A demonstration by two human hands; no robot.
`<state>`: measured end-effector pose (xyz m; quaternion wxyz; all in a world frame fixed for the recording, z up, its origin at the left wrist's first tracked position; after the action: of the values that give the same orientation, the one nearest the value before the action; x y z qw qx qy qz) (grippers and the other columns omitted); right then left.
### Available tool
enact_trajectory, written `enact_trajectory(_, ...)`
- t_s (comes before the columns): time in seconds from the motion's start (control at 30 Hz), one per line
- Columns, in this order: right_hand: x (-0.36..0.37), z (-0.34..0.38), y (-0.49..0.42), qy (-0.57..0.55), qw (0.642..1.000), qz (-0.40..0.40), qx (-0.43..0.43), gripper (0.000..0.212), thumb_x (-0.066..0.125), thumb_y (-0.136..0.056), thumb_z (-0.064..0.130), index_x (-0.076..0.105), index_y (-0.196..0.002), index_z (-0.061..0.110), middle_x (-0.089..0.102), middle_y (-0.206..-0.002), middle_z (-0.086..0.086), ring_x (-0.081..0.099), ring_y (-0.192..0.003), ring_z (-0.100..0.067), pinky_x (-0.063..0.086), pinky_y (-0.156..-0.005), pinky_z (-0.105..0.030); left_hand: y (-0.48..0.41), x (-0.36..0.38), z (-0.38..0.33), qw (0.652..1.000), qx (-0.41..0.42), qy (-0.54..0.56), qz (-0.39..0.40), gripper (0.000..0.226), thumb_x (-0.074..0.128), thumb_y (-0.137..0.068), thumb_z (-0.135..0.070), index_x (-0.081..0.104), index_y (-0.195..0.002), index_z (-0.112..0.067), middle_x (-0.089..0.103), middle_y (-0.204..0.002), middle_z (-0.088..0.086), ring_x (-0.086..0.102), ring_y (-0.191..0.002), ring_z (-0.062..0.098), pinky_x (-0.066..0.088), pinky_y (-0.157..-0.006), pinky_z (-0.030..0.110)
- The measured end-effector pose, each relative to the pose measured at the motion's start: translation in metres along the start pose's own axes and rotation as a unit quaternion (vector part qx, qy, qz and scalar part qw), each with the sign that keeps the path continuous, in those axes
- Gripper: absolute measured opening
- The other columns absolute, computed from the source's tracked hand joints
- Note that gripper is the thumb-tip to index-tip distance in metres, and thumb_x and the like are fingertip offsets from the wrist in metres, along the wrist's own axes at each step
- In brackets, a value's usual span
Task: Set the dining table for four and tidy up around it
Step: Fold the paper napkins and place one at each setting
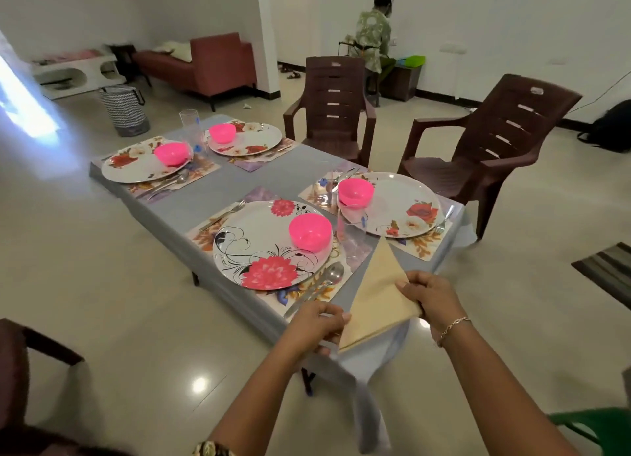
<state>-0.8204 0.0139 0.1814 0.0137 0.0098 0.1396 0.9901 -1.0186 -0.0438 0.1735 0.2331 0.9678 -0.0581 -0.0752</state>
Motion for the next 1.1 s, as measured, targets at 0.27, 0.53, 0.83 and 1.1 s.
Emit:
enact_trajectory(0.27,0.031,0.021,-0.010,0.021,1.000,0.013,-0.005,0.014,0.058,-0.086,0.000,0.062,-0.076,0.009,0.058,-0.063,-0.001,0.053,-0.055,-0.010,0.044,-0.045,-0.016,-0.031,-0.014,-0.036,0.996,0.066,0.049,0.034,0.020,0.061,-0.088,-0.008,0.059,-0.108,-0.008,0.065,-0.091,0.005,0.063,-0.077,0.010,0.051,-0.063,0.020)
enact_trajectory(0.53,0.046,0.005,-0.007,-0.281,0.951,-0.116,0.065,0.008,0.066,-0.080,0.018,0.061,-0.078,0.012,0.063,-0.061,0.000,0.061,-0.055,-0.009,0.052,-0.048,-0.018,-0.079,-0.022,-0.042,0.989,0.076,0.075,0.103,0.014,0.055,-0.088,0.004,0.058,-0.088,-0.010,0.064,-0.071,0.000,0.062,-0.063,0.012,0.048,-0.044,0.019)
enact_trajectory(0.83,0.097,-0.062,0.004,-0.303,0.891,-0.320,0.114,0.014,0.053,-0.086,-0.005,0.058,-0.091,0.007,0.064,-0.070,-0.005,0.061,-0.060,-0.015,0.052,-0.047,-0.021,-0.116,-0.035,-0.023,0.978,0.063,-0.015,0.201,0.021,0.053,-0.087,0.008,0.050,-0.084,-0.013,0.055,-0.070,0.003,0.057,-0.063,0.010,0.047,-0.050,0.022)
enact_trajectory(1.1,0.112,-0.084,0.014,-0.273,0.840,-0.447,0.139,0.017,0.047,-0.087,-0.013,0.054,-0.088,0.002,0.057,-0.076,-0.013,0.054,-0.067,-0.026,0.050,-0.058,-0.033,-0.125,-0.032,0.012,0.954,0.102,-0.139,0.244,0.033,0.059,-0.077,0.009,0.061,-0.093,-0.020,0.065,-0.100,0.013,0.063,-0.090,0.026,0.052,-0.082,0.040)
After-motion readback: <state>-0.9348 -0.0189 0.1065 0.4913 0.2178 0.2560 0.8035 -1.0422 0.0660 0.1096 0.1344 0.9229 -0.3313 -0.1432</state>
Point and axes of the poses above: each hand's wrist, its own y-axis away from the middle knuckle, its own x-axis out of the palm, z = x × y, the point moved 3 cm from there along -y, towards the middle knuckle
